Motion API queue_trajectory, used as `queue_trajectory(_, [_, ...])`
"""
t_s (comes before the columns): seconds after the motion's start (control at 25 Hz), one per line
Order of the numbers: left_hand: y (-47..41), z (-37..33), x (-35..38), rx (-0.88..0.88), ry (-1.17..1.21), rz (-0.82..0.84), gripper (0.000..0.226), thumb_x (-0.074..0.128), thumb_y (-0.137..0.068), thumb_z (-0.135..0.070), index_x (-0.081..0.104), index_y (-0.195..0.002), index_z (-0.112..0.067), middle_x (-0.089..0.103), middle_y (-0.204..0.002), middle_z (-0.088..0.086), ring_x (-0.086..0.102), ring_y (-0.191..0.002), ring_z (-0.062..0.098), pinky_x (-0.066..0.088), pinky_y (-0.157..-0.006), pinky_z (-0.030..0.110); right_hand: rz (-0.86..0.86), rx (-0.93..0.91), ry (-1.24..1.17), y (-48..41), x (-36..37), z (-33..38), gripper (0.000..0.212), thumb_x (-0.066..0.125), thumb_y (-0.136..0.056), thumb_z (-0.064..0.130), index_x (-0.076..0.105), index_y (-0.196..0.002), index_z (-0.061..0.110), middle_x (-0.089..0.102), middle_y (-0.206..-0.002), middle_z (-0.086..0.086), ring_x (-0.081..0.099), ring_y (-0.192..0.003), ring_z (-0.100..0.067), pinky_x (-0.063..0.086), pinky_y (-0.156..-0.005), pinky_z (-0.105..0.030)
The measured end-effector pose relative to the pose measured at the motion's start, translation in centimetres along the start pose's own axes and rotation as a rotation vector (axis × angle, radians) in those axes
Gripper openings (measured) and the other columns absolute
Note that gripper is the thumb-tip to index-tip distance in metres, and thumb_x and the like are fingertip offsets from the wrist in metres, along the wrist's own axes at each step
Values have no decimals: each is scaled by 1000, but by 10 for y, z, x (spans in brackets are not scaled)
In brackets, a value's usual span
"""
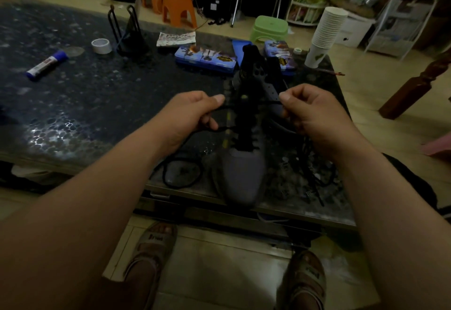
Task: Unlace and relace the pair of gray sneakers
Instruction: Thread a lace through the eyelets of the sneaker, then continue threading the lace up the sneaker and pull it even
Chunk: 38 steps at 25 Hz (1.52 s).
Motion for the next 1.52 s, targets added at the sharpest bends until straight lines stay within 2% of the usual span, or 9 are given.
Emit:
queue_trajectory(0.16, [3, -10, 12, 50, -70, 38, 30, 63, -101, -34, 58, -79, -14, 49, -56, -3, 59, -67, 23, 49, -66, 23, 105, -60, -29, 8, 25, 21, 7, 62, -103, 19, 65, -103, 12, 69, -79, -3, 48, -52, -5, 39, -49, -18])
queue_trajectory(0.36, [11, -41, 34, 310, -401, 102, 40, 52, -104, -49, 57, -137, -28, 63, -125, -8, 60, -113, 1, 49, -95, 24, 258, -135, -29, 13, 61, 37, 7, 63, -101, 7, 62, -106, 2, 69, -77, -6, 56, -53, 0, 42, -50, -14])
queue_trajectory(0.6, [4, -42, -5, 291, -604, -142, 45, 55, -105, -44, 60, -79, -7, 51, -68, 1, 41, -59, 6, 36, -59, 30, 229, -40, -32, 3, 46, 21, 8, 63, -102, 15, 65, -104, 8, 70, -78, -7, 42, -51, -9, 34, -48, -21])
queue_trajectory(0.8, [3, -30, -68, 162, -757, -557, 45, 52, -105, -47, 48, -71, -18, 51, -68, 1, 51, -70, 23, 32, -63, 37, 129, 10, -41, -2, 21, 9, 14, 58, -105, 15, 69, -106, 8, 68, -79, -2, 44, -54, -10, 36, -50, -22])
queue_trajectory(0.92, [8, -35, -65, 241, -822, -676, 27, 52, -104, -41, 59, -98, -17, 60, -99, 6, 57, -102, 30, 43, -81, 42, 105, -19, 20, -5, 36, 17, 15, 58, -105, 14, 70, -111, 7, 70, -80, 0, 49, -55, -6, 41, -51, -19])
queue_trajectory(1.04, [10, -51, 0, 421, -651, -257, 39, 49, -106, -37, 54, -139, -17, 61, -130, 4, 55, -119, 17, 45, -99, 34, 209, -109, 82, -2, 66, 34, 14, 57, -103, 6, 67, -112, 4, 71, -82, -4, 56, -59, -4, 45, -56, -19])
queue_trajectory(1.12, [12, -43, 38, 341, -557, 3, 33, 45, -108, -45, 57, -132, -25, 67, -118, -4, 61, -107, 10, 49, -88, 31, 225, -143, 84, -2, 74, 38, 12, 58, -100, 0, 64, -110, 0, 70, -82, -17, 59, -64, -15, 47, -58, -26])
queue_trajectory(1.28, [1, -35, 10, 310, -695, -69, 31, 55, -105, -42, 60, -84, -19, 50, -65, -7, 44, -55, 0, 35, -55, 26, 123, -63, 90, -3, 51, 25, 11, 66, -101, 14, 68, -105, 5, 74, -83, -7, 58, -62, -8, 49, -56, -23])
queue_trajectory(1.52, [8, -36, 36, 234, -513, 103, 19, 51, -108, -34, 63, -105, -20, 65, -82, -5, 58, -67, 9, 45, -61, 31, 190, -117, 89, -2, 58, 33, 9, 58, -104, 8, 64, -109, 4, 72, -80, -6, 65, -66, -13, 54, -60, -24])
Point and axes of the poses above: each hand's wrist, its own y-axis away from the middle knuckle, its own x-axis out of the palm, z = x × y, the point moved 6 cm from there along -y, towards the middle knuckle
